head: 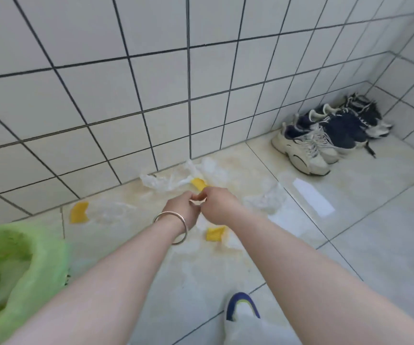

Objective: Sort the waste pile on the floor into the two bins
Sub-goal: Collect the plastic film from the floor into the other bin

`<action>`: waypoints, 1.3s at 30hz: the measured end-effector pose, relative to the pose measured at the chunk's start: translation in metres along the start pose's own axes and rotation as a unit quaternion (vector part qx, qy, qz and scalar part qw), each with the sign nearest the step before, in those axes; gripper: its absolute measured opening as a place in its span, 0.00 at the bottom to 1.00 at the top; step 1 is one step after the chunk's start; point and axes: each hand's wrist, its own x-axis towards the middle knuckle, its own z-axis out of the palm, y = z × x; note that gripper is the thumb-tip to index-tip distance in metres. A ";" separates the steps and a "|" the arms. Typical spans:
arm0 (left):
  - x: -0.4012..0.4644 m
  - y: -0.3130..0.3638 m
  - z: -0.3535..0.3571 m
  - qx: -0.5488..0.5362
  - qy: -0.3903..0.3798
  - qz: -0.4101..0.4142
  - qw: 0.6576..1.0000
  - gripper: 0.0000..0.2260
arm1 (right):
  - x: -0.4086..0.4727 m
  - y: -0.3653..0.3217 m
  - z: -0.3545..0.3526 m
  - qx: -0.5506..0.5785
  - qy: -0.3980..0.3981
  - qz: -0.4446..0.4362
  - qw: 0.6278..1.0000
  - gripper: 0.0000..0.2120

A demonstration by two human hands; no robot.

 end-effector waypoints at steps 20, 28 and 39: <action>0.116 -0.106 0.138 0.017 -0.035 -0.192 0.981 0.31 | 0.130 0.169 0.139 0.150 -0.036 0.336 0.929 0.36; 0.145 -0.101 0.170 0.056 -0.025 -0.167 0.984 0.24 | 0.155 0.162 0.164 0.094 0.022 0.268 0.959 0.27; 0.143 -0.091 0.179 -0.210 -0.081 -0.240 0.944 0.10 | 0.160 0.138 0.174 0.191 -0.003 0.161 0.968 0.09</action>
